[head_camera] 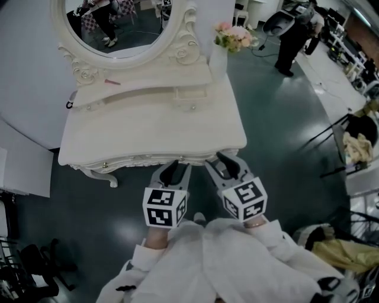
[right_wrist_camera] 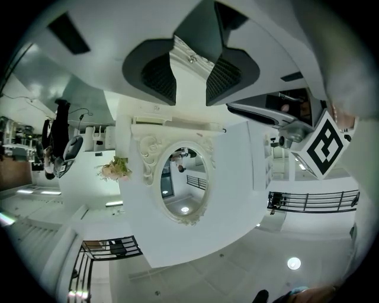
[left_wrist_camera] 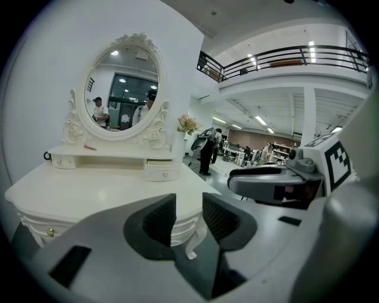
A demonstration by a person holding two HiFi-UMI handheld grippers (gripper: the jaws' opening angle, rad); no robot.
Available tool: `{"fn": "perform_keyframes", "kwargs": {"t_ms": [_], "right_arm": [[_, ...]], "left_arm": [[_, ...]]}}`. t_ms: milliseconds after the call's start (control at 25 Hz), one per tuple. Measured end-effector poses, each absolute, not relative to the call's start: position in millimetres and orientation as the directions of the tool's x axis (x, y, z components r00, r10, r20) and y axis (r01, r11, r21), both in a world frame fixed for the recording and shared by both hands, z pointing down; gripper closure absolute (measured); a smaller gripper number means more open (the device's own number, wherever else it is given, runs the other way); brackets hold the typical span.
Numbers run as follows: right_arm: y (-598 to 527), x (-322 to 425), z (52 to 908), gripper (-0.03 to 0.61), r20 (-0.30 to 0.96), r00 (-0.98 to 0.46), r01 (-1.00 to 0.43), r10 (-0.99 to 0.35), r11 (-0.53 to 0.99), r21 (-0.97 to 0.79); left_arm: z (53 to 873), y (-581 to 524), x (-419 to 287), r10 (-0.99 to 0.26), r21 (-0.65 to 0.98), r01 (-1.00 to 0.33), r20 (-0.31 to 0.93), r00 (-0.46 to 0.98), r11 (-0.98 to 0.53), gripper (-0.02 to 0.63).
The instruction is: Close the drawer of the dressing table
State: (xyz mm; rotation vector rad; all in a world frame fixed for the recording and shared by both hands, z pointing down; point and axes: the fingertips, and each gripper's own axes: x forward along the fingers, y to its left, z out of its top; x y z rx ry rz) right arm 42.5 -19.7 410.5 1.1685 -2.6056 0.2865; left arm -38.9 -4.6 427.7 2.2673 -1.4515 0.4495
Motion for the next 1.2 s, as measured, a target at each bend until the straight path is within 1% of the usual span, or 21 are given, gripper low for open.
{"fn": "perform_keyframes", "kwargs": {"t_ms": [360, 560, 1200], "right_arm": [[-28.9, 41.4, 422.2, 0.445, 0.357, -0.641, -0.748, -0.68, 0.657, -0.094], [-44.9, 42.8, 426.6, 0.445, 0.355, -0.632, -0.758, -0.69, 0.645, -0.095], [-155.6, 32.9, 437.2, 0.442, 0.41, -0.567, -0.806, -0.715, 0.583, -0.099]], "left_arm": [[436.6, -19.0, -36.6, -0.757, 0.182, -0.906, 0.5, 0.42, -0.382, 0.492], [440.4, -35.8, -39.8, -0.749, 0.184, -0.904, 0.509, 0.423, -0.386, 0.492], [452.9, -150.5, -57.2, -0.696, 0.211, -0.877, 0.54, 0.473, -0.433, 0.492]]}}
